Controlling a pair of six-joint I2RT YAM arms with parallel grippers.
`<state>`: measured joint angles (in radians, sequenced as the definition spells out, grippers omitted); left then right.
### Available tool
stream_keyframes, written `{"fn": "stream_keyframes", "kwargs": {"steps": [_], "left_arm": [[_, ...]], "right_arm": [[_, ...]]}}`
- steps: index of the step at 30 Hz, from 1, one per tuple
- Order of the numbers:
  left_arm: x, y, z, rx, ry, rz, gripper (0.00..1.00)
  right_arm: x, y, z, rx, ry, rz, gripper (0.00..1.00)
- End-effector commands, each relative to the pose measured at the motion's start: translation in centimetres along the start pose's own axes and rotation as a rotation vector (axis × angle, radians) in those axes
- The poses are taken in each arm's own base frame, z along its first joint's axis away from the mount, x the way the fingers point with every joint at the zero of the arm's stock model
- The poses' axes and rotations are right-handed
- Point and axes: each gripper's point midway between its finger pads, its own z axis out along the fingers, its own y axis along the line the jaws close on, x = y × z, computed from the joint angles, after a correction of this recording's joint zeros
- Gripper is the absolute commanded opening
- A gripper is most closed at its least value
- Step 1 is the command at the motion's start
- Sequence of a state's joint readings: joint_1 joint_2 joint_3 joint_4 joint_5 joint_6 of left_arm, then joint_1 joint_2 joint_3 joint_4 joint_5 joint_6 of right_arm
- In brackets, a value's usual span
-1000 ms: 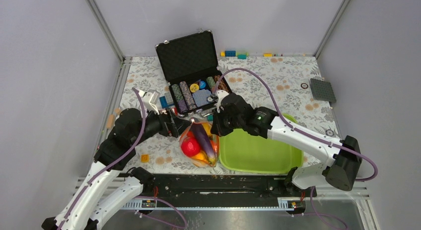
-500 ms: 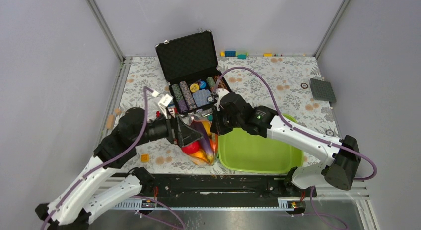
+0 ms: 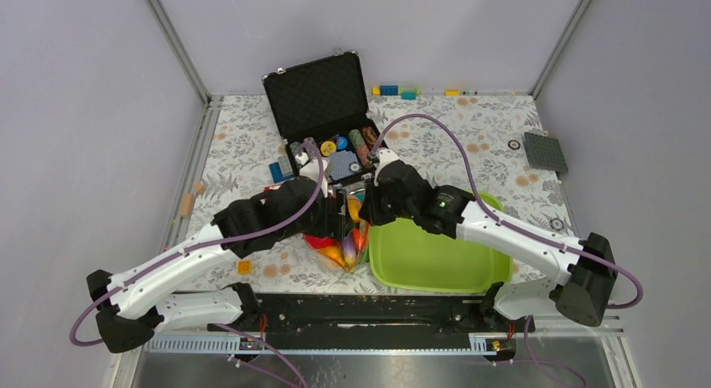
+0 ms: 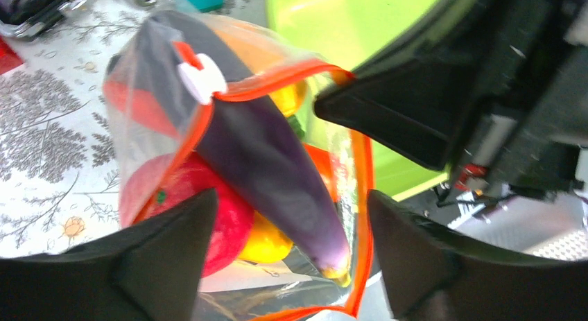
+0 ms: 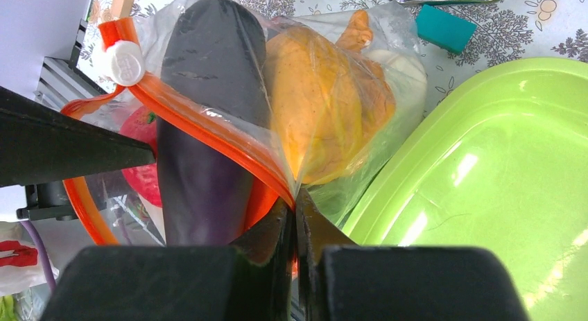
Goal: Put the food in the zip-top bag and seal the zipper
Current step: Adjust the zipper food storage bag at the center of the board.
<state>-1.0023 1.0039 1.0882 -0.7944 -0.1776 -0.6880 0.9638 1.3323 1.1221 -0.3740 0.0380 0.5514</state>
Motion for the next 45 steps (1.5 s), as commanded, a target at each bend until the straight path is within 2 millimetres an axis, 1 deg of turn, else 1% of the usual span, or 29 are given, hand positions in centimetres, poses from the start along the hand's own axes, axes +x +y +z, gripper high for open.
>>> {"fn": "stream_keyframes", "kwargs": {"steps": [1, 4, 6, 10, 12, 15, 17, 21, 24, 28, 32, 35, 36, 37, 38, 39, 40, 41, 44, 45], "left_arm": [[-1.3, 2.4, 0.4, -0.163, -0.062, -0.024, 0.67], [-1.0, 2.5, 1.5, -0.193, -0.038, -0.012, 0.53], [-0.8, 2.3, 2.1, -0.198, -0.020, 0.000, 0.49], [0.0, 1.7, 3.7, -0.173, 0.010, 0.015, 0.41], [0.4, 1.8, 4.5, -0.180, 0.018, 0.016, 0.36], [0.7, 2.2, 5.7, -0.205, 0.016, 0.020, 0.25], [0.6, 1.9, 6.6, -0.195, 0.006, 0.018, 0.20], [0.5, 1.2, 7.9, -0.169, -0.004, 0.022, 0.15], [0.6, 0.5, 8.6, -0.134, -0.001, 0.020, 0.13], [0.7, 0.4, 9.0, -0.123, -0.009, 0.012, 0.11], [0.6, 0.1, 8.6, -0.106, -0.014, 0.008, 0.11], [0.1, -0.5, 7.5, -0.061, -0.029, 0.009, 0.20], [-0.1, -0.9, 6.9, -0.035, -0.035, 0.013, 0.25], [-0.4, -1.3, 6.2, -0.005, -0.045, 0.018, 0.33], [-0.7, -1.8, 5.4, 0.031, -0.055, 0.032, 0.45], [-0.9, -2.3, 4.4, 0.075, -0.065, 0.043, 0.64], [-1.1, -3.0, 3.4, 0.124, -0.076, 0.057, 0.92], [-1.4, -3.9, 2.2, 0.188, -0.085, 0.067, 0.98], [-2.0, -7.2, -1.8, 0.405, -0.106, 0.101, 0.99], [-2.3, -7.9, -3.0, 0.456, -0.125, 0.116, 0.99]], "right_arm": [[-2.1, 1.4, -1.4, -0.073, -0.109, 0.010, 0.04], [-2.1, 1.6, -1.9, -0.097, -0.121, 0.009, 0.04], [-2.2, 1.8, -2.2, -0.119, -0.125, 0.007, 0.04], [-1.9, 3.5, -2.9, -0.260, -0.074, 0.047, 0.03], [-1.8, 4.3, -3.5, -0.327, -0.044, 0.061, 0.01], [-1.6, 5.3, -4.6, -0.402, -0.017, 0.055, 0.00], [-1.3, 6.1, -5.5, -0.473, 0.013, 0.051, 0.00], [-1.4, 8.1, -7.2, -0.646, 0.053, 0.088, 0.00], [-1.8, 8.8, -8.0, -0.733, 0.060, 0.114, 0.00], [-2.1, 8.8, -8.4, -0.744, 0.042, 0.123, 0.00], [-2.6, 8.5, -8.6, -0.734, 0.013, 0.118, 0.00], [-2.7, 7.6, -8.0, -0.699, 0.011, 0.127, 0.00], [-2.6, 7.2, -7.8, -0.684, 0.012, 0.119, 0.00], [-2.5, 6.7, -7.5, -0.661, 0.014, 0.103, 0.00], [-2.2, 6.1, -7.2, -0.628, 0.024, 0.080, 0.00], [-2.1, 5.3, -6.9, -0.583, 0.023, 0.042, 0.00], [-2.1, 4.5, -6.7, -0.537, 0.022, 0.006, 0.00], [-2.0, 3.7, -6.5, -0.494, 0.023, -0.040, 0.00], [-1.7, 1.5, -6.5, -0.385, 0.039, -0.152, 0.00], [-1.7, 1.0, -6.6, -0.368, 0.040, -0.173, 0.00]]}}
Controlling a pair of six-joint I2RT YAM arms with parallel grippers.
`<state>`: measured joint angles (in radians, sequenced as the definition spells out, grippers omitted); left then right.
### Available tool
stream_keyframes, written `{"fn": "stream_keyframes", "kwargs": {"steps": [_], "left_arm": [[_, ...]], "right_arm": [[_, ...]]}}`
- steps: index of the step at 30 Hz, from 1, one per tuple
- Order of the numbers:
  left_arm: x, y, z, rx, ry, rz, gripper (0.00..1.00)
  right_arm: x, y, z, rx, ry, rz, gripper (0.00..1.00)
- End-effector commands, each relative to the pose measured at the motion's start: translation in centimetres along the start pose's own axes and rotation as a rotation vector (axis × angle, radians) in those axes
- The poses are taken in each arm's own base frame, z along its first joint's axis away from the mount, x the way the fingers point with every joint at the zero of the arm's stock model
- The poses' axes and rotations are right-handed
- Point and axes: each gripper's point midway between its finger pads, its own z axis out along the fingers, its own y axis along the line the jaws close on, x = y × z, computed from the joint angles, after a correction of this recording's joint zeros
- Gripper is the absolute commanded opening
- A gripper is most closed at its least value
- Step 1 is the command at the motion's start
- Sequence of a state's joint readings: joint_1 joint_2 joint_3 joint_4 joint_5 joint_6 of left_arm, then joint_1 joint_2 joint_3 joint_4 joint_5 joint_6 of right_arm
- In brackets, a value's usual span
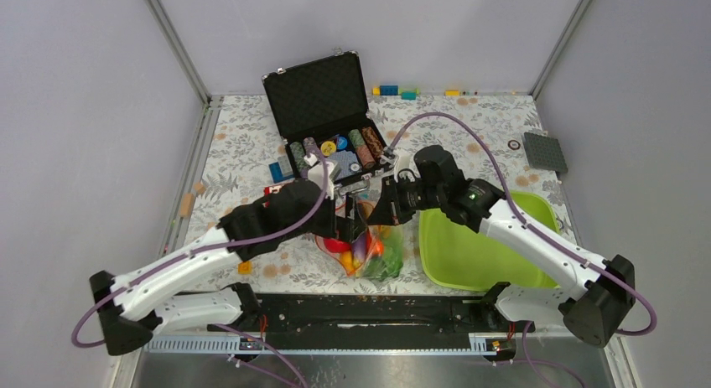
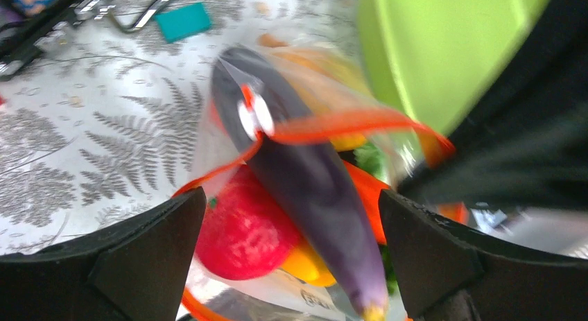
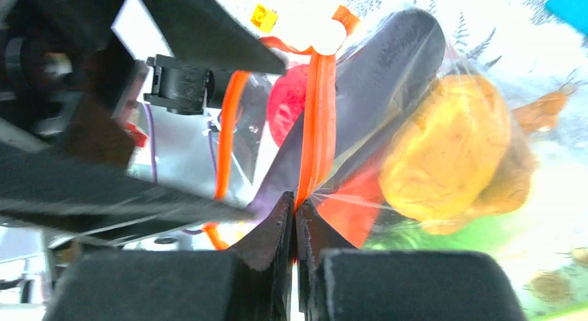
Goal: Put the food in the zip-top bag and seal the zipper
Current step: Adjust the zipper food storage bag at the center of the board.
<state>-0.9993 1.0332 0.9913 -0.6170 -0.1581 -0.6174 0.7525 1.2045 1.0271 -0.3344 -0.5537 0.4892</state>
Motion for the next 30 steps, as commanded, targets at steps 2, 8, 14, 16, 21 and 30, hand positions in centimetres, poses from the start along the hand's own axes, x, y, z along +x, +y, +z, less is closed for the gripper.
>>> {"fn": "stream_keyframes", "kwargs": {"steps": [2, 8, 14, 16, 21, 30], "left_arm": [[-4.4, -8.0, -7.4, 0.451, -0.165, 0.076, 0.99], [-9.4, -6.6, -12.0, 0.398, -0.436, 0.118, 0.99], [-13.5, 1.0, -10.3, -0.032, -0.591, 0.109, 0.99], [-14.1, 2.3, -9.9, -0.048, -0.586, 0.111, 0.99], [-14.3, 2.3, -9.9, 0.154, -0.657, 0.304, 0.99], [-6.7, 0.4, -6.2, 0.505, -0.530, 0.710, 0.99]], "right_arm": [[-2.6, -0.1, -2.7, 0.055, -0.046, -0.276, 0.00], [-2.4, 0.6, -2.6, -0.059, 0.059, -0.453, 0.00], [-2.4, 2.6, -3.2, -0.238, 0.172, -0.640, 0.00], [-2.5, 2.1, -3.2, -0.232, 0.222, -0.663, 0.00], [-0.7, 1.2, -4.1, -0.339, 0.365, -0.854, 0.00], [-0.8, 0.8, -5.0, -0.425, 0.522, -0.940, 0.00]]}}
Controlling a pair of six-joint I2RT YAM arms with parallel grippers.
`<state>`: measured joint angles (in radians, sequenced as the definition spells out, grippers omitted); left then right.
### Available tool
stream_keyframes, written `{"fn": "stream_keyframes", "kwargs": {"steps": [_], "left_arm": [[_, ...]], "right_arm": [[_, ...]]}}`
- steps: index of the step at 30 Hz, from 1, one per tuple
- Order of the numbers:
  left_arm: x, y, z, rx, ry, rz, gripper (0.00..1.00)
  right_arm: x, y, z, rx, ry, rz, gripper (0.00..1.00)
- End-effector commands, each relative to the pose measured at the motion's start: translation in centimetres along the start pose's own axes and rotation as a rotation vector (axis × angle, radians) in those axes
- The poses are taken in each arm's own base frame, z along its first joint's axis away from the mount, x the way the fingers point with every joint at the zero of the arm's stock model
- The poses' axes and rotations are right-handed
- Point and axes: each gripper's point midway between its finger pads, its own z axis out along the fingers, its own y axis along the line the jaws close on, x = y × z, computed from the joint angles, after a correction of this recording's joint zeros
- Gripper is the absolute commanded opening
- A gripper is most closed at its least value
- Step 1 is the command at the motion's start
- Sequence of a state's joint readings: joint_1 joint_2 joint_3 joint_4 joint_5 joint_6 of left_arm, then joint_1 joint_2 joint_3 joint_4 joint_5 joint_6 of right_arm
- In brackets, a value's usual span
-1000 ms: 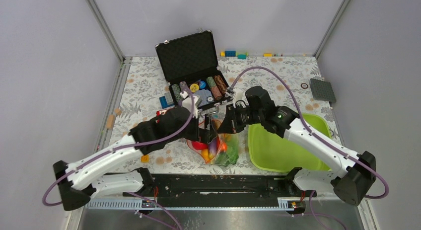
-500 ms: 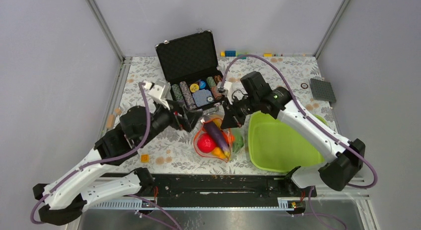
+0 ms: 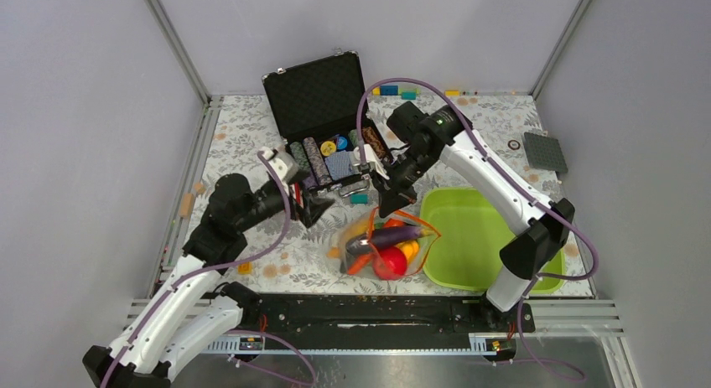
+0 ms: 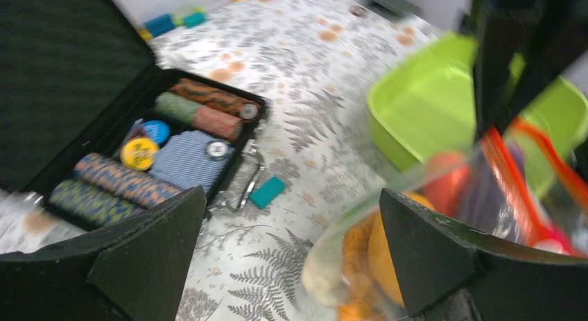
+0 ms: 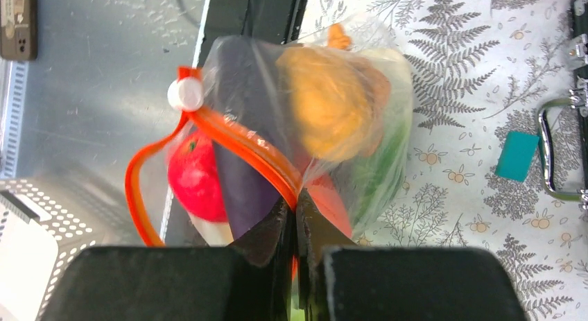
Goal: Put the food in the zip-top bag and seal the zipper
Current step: Adjust the zipper food storage bag at the center of the board, then zip the zipper food storage bag at the center of the board.
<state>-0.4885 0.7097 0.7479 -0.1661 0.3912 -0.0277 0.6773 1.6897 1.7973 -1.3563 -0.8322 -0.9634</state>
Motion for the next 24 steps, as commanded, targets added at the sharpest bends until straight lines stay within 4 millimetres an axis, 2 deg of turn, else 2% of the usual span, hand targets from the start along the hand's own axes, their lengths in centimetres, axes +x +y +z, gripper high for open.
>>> {"fn": "stream_keyframes", "kwargs": {"steps": [1, 4, 7, 10, 15, 18, 21, 24], "left_arm": [[0.7, -6.2, -1.1, 0.413, -0.066, 0.210, 0.99], [2.1, -8.7, -2.0, 0.574, -0.072, 0.175, 0.99], [1.7, -9.4, -1.8, 0.605, -0.092, 0.063, 0.99], [2.5, -10.0, -1.5, 0.617, -0.055, 0.014, 0.98], [4.4, -11.6, -0.9, 0.606, -0.004, 0.055, 0.95], [6.2, -12.6, -1.2, 0.667, 0.076, 0.097, 0.95], [7.1, -12.5, -0.4, 0.644, 0.105, 0.118, 0.95], [7.2, -12.9, 0.0, 0.659, 0.118, 0.111, 0.94]], "right_arm": [[-0.2, 1.8, -0.9, -0.095, 0.003, -0.065, 0.00], [-0.5, 1.3, -0.6, -0.100, -0.007, -0.060, 0.00], [-0.8, -0.2, 0.0, -0.050, -0.024, 0.009, 0.00], [-0.8, -1.9, 0.8, 0.013, -0.044, 0.079, 0.00], [-0.3, -2.1, 1.8, 0.027, -0.077, 0.116, 0.00], [-0.3, -1.7, 1.9, 0.015, -0.092, 0.115, 0.00], [-0.3, -1.5, 2.0, 0.009, -0.097, 0.119, 0.00], [-0.5, -2.0, 2.1, 0.025, -0.104, 0.163, 0.00]]}}
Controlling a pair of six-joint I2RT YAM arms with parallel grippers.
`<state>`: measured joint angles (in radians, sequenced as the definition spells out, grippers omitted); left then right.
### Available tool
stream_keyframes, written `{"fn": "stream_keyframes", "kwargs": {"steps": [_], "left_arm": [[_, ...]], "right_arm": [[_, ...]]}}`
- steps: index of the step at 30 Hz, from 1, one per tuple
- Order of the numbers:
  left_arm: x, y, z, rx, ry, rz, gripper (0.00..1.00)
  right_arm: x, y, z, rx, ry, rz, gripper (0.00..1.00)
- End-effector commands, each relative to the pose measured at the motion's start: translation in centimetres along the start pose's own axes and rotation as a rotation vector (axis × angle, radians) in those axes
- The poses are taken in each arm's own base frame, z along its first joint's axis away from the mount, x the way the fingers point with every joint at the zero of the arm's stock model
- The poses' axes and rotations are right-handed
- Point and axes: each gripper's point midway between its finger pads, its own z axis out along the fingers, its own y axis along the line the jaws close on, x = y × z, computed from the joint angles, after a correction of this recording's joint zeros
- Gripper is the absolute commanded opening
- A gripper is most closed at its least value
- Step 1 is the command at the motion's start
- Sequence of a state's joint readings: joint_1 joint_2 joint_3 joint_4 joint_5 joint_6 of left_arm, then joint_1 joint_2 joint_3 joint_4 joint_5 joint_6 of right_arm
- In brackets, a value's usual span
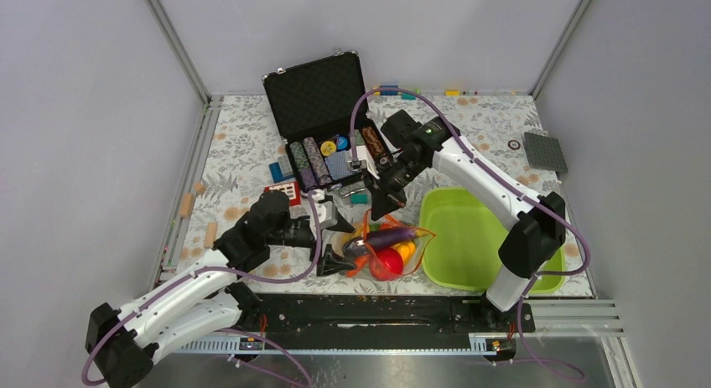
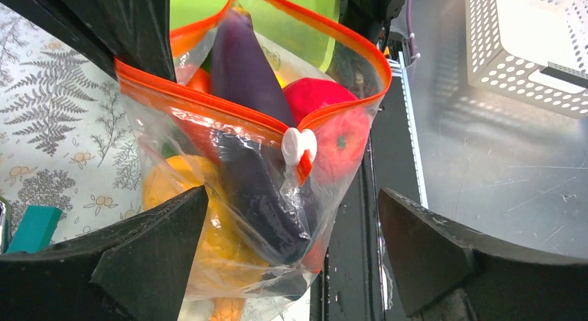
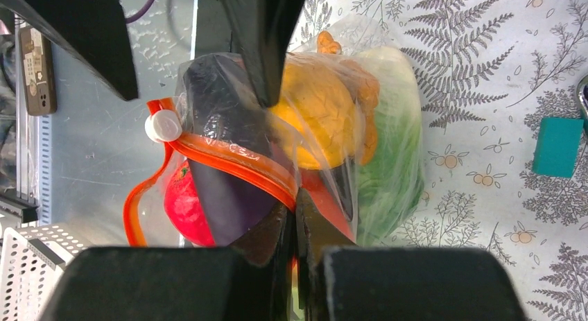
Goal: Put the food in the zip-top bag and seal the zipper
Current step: Zip the zipper food storage bag at the center of the board.
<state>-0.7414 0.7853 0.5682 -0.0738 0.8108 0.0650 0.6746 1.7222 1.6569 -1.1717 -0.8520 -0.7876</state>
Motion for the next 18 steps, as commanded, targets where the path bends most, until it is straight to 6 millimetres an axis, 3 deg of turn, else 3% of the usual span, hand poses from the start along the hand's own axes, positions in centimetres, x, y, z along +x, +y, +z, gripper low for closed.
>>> {"fn": "stream_keyframes", "kwargs": {"steps": [1, 5, 10, 18], "left_arm": [[-1.6, 0.5, 0.6, -0.011, -0.008, 0.077, 0.93], [-1.5, 0.7, 0.9, -0.034, -0.004, 0.085, 0.88], [-1.6, 1.3, 0.9, -0.078, -0.021, 0.071, 0.75], [-2.8, 2.6, 0.9, -0.160, -0.061, 0.051, 0.74]], "right_arm": [[-2.2, 0.3, -0.9, 0.033, -0.089, 0.017, 0.00], [-2.6, -0.2, -0.6, 0.057, -0.121, 0.088, 0.00], [-2.9, -1.1, -0.3, 0.079, -0.157, 0.238, 0.00], [-2.8, -1.2, -0.2, 0.142, -0.229, 0.422, 0.00]]}}
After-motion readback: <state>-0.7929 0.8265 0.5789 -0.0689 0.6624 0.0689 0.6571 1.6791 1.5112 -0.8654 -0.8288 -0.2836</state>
